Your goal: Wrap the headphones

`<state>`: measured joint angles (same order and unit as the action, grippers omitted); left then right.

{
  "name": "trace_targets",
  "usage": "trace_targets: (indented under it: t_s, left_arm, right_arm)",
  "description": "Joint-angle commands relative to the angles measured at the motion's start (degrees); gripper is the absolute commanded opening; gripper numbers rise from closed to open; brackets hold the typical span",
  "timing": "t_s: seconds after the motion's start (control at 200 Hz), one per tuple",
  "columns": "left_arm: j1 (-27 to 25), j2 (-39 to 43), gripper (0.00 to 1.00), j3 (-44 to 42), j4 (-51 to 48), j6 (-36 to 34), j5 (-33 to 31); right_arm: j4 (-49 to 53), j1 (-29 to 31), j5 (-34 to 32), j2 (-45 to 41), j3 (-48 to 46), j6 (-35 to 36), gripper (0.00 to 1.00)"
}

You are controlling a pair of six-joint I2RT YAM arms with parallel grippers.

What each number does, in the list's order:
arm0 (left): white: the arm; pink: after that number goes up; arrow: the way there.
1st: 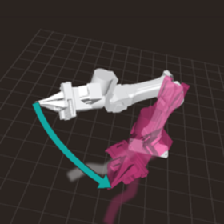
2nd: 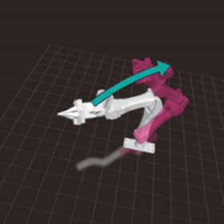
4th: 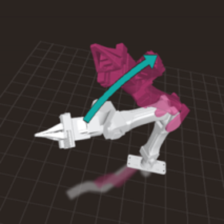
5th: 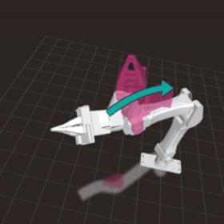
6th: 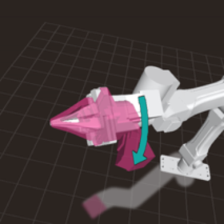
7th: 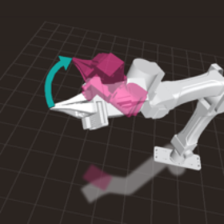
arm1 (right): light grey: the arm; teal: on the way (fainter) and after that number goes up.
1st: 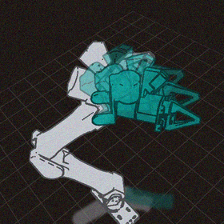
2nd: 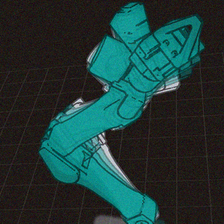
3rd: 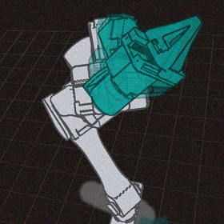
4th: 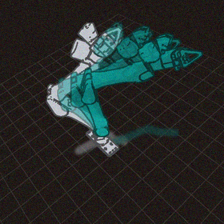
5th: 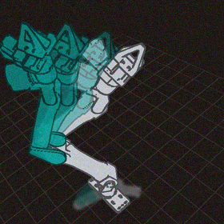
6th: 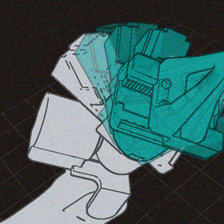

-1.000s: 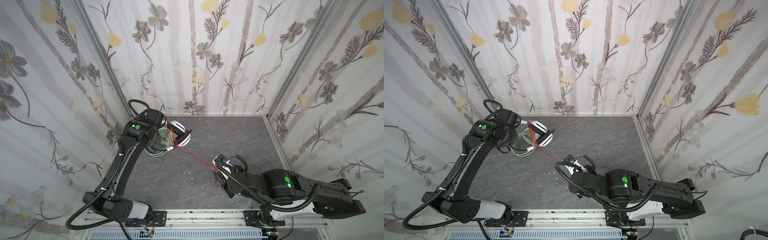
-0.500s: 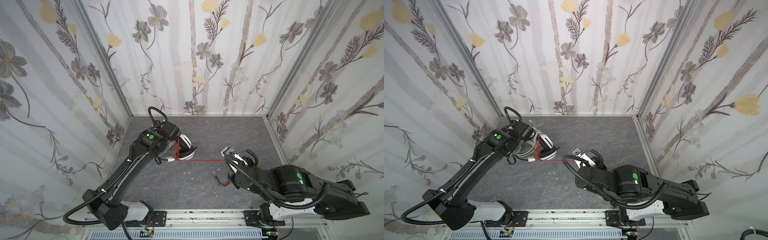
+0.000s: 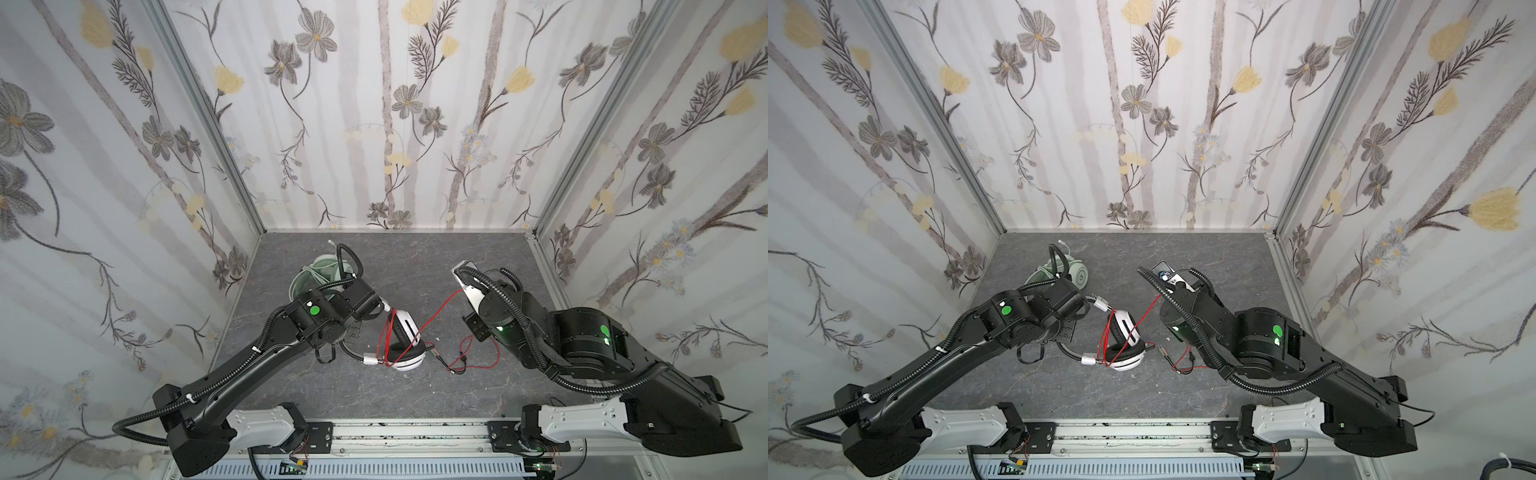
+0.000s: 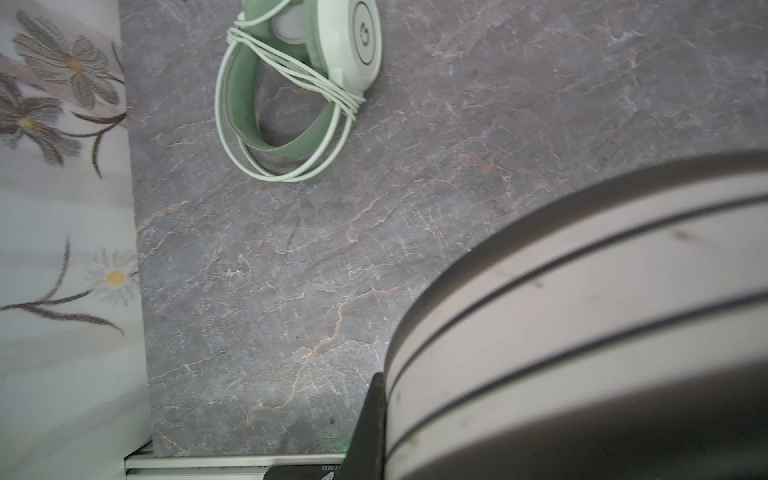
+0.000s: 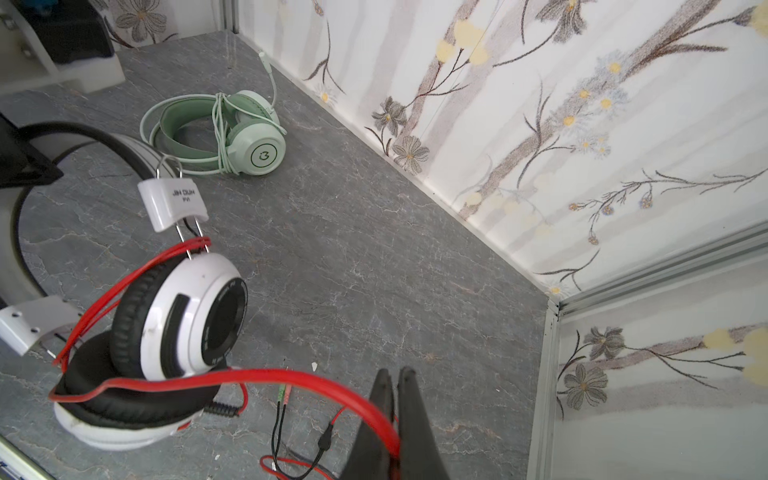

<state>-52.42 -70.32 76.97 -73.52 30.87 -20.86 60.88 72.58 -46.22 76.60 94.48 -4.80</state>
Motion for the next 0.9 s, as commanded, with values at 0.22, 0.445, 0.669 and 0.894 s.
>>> trace_targets:
  t_s: [0.22,0.445,0.669,0.894]
  left_arm:
    - [-7.05,-0.95,0.0,-2.65,4.34,7.16,2.94]
    - [-7.78,-1.65,0.0,-2.7,4.61,8.32,3.88]
    - [-7.75,-3.21,0.0,-1.22,5.14,7.72,4.5]
    - [-9.74,-2.98,0.0,0.42,7.38,8.4,5.06]
  right_arm:
    - [-8.37,-5.43,5.01,5.43,4.34,8.16,0.0]
    - [-9.88,-7.89,10.5,7.48,8.12,10.28,0.0]
    - [-12.5,-7.87,22.48,8.36,8.15,11.36,0.01]
    - [-15.04,-17.62,31.44,8.65,3.66,8.54,0.0]
